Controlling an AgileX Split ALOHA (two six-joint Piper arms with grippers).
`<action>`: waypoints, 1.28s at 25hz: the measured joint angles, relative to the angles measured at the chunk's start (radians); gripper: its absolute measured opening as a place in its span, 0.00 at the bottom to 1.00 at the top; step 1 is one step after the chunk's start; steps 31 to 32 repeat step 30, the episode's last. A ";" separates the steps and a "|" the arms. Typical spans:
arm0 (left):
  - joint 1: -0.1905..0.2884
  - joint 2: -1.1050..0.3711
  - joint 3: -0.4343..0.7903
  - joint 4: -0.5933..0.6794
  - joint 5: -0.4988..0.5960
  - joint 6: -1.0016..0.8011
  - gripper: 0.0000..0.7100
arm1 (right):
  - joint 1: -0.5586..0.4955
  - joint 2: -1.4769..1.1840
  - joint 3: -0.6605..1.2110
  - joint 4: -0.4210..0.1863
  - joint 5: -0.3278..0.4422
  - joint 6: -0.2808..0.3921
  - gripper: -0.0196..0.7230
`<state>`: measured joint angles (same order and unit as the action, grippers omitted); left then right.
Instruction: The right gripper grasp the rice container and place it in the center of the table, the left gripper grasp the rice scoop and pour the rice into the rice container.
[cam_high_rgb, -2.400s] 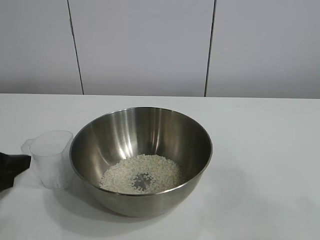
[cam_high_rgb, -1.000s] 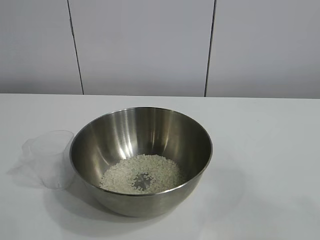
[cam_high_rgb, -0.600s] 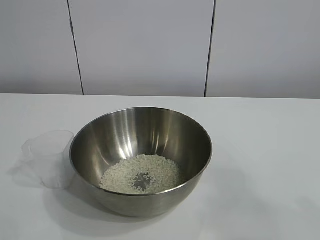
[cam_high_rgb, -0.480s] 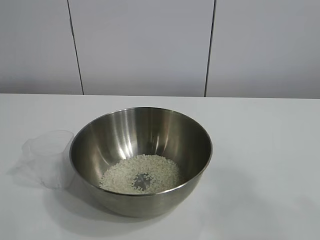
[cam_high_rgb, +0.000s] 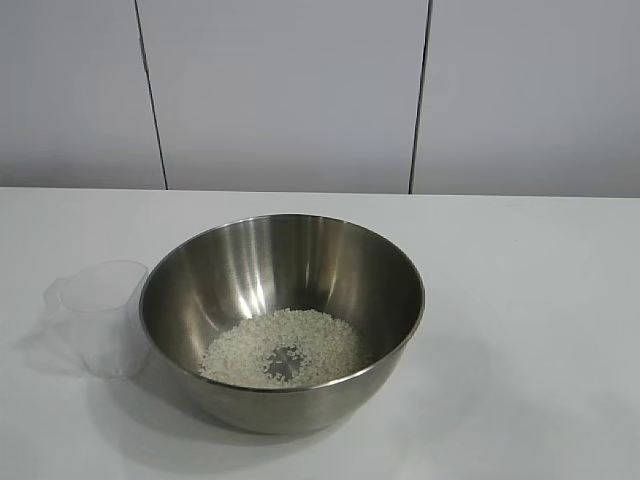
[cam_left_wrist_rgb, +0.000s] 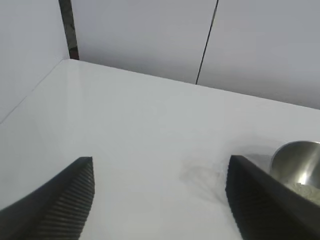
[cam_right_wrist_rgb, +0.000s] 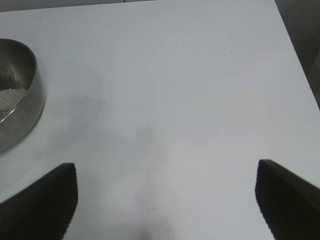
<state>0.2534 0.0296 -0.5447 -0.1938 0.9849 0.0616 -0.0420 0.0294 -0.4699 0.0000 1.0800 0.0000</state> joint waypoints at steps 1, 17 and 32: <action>0.000 -0.001 0.004 0.000 0.003 0.000 0.75 | 0.000 0.000 0.000 0.000 0.000 0.000 0.92; -0.070 -0.006 0.047 0.097 0.002 0.015 0.75 | 0.000 0.000 0.000 0.000 0.000 0.000 0.92; -0.174 -0.006 0.043 0.103 0.118 0.001 0.75 | 0.000 0.000 0.000 0.000 0.000 0.000 0.92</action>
